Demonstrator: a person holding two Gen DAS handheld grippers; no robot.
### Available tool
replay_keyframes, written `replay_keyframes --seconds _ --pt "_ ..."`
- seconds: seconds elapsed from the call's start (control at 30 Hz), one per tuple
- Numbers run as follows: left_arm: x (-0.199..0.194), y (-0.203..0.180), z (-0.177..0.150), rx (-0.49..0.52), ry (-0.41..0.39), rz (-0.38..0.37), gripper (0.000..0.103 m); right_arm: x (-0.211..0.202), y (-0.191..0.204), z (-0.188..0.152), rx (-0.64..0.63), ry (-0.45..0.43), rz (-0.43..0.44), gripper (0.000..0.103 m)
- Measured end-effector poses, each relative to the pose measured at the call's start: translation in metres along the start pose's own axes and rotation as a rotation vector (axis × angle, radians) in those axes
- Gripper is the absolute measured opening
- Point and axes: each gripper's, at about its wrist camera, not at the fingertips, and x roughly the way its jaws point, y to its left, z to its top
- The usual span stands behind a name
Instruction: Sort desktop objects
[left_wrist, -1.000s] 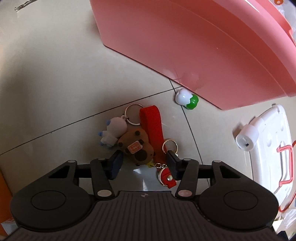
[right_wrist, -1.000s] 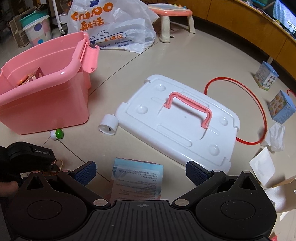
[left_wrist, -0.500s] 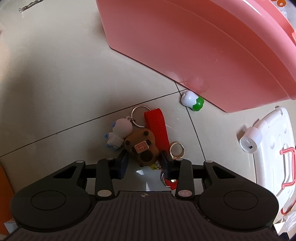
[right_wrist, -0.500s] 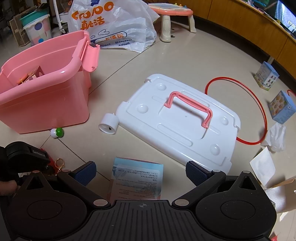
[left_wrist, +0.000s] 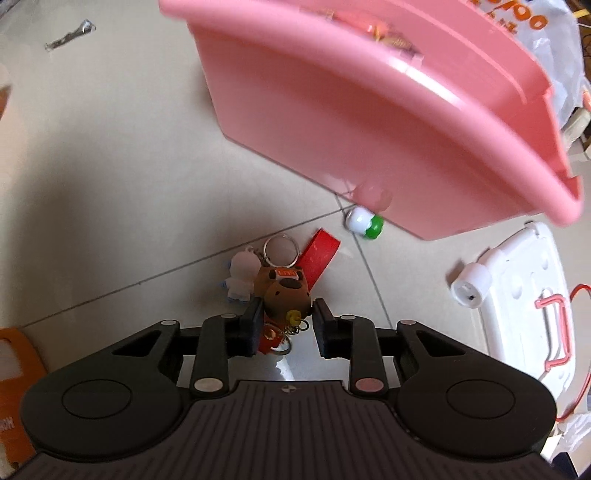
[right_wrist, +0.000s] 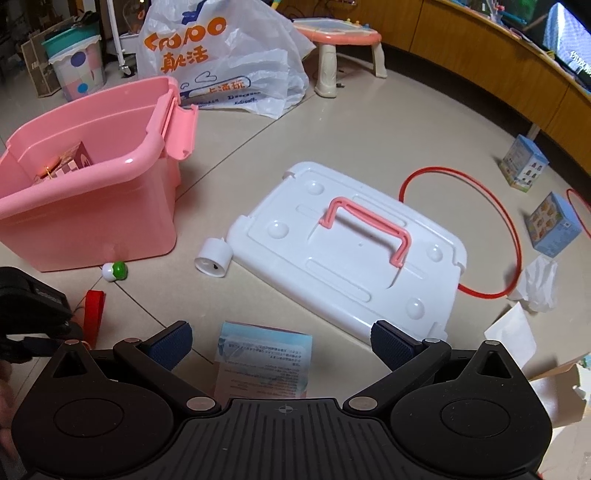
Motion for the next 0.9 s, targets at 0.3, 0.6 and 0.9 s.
replay_keyframes --seconds 0.3,0.6,0.9 --pt "-0.051 -0.004 0.013 0.038 -0.066 -0.048 0.029 -0.024 0.001 0.003 -0.027 -0.047 0.003 0.103" --pt "-0.092 -0.003 0.019 0.063 -0.112 -0.086 0.029 -0.045 0.001 0.008 -0.042 -0.085 0.014 0.103" --pt "-0.131 -0.018 0.02 0.142 -0.166 -0.124 0.029 -0.059 -0.001 0.009 -0.048 -0.107 0.026 0.103"
